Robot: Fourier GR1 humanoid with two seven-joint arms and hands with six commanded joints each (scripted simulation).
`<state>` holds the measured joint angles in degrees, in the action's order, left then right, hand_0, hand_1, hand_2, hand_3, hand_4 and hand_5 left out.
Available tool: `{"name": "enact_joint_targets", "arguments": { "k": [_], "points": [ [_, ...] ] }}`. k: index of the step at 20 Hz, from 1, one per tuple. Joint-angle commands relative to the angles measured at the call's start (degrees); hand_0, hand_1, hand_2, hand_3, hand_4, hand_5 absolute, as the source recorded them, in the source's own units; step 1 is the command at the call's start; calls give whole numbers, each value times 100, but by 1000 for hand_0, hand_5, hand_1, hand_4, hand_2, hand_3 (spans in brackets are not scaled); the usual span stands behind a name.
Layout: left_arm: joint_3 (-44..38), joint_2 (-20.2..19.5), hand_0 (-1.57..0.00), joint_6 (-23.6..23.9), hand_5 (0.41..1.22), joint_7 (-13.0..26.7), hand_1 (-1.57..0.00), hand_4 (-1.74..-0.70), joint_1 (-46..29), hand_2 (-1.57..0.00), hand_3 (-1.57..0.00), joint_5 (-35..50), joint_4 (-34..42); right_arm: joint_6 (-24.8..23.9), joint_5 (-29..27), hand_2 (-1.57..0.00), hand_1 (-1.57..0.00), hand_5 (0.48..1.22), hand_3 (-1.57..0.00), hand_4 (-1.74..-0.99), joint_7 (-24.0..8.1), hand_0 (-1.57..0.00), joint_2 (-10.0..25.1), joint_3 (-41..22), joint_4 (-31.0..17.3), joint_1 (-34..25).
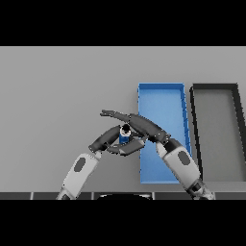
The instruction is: Pick up the blue pipe and place it into the blue bin.
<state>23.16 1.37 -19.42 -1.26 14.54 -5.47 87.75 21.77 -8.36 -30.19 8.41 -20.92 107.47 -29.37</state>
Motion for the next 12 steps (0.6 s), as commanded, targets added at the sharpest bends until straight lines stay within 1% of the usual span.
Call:
{"name": "enact_joint_targets", "arguments": {
  "k": [1,2,3,4,5,6,7,8,9,11,12],
  "points": [
    [-33,52,-1571,-13,1221,-76,-1571,-1517,-1,-1571,-1571,20,-79,55,-4,-377,-362,485,-242,-1278,38,-323,-24,-24,-71,-40],
    [-43,79,-1571,-34,1221,124,-1571,-1560,5,-1571,-1571,44,-99,101,5,-538,-530,489,-401,-1331,90,-507,-22,9,-179,-94],
    [-33,69,-1571,-16,1221,195,-1571,-1595,36,-1571,-1571,60,-3,107,-57,-745,-703,500,-604,-1406,170,-702,-44,30,-179,-150],
    [-30,82,-1571,33,1221,311,-1571,-1622,56,-1571,-1571,70,49,96,-47,-910,-877,518,-762,-1467,231,-876,-62,33,-229,-139],
    [-44,66,-1571,55,1221,246,-1571,-1645,41,-1571,-1571,83,54,74,-76,-1042,-1015,550,-872,-1514,161,-1015,-116,-7,-226,-171],
    [-55,42,-1571,15,1221,157,-1571,-1662,-8,-1571,-1511,145,34,74,-159,-1148,-1127,596,-953,-1551,117,-1126,-175,-4,-271,-184],
    [-115,57,-1571,-55,1221,125,-1571,-1677,-11,-1571,-1523,315,55,37,-152,-1233,-1215,650,-1021,-1581,134,-1215,-228,-37,-291,-136],
    [-139,125,-1571,-98,1221,0,-1571,-1690,35,-1571,-1532,409,11,-27,-213,-1300,-1287,765,-1102,-1606,250,-1286,-281,-85,-284,-43],
    [-108,109,-1571,-157,1221,-117,-1571,-1699,-34,-1571,-1502,440,35,-42,-265,-1354,-1343,856,-1186,-1628,306,-1343,-268,-120,-287,-35],
    [-153,117,-1571,-192,1221,-87,-1571,-1713,17,-1571,-1464,468,-7,-147,-131,-1432,-1425,987,-1304,-1665,350,-1425,-239,-247,-262,-34],
    [-179,168,-1571,-181,1221,5,-1571,-1718,114,-1571,-1441,484,-29,-176,-117,-1460,-1454,1034,-1357,-1680,496,-1454,-177,-236,-278,-75]
  ]
}}
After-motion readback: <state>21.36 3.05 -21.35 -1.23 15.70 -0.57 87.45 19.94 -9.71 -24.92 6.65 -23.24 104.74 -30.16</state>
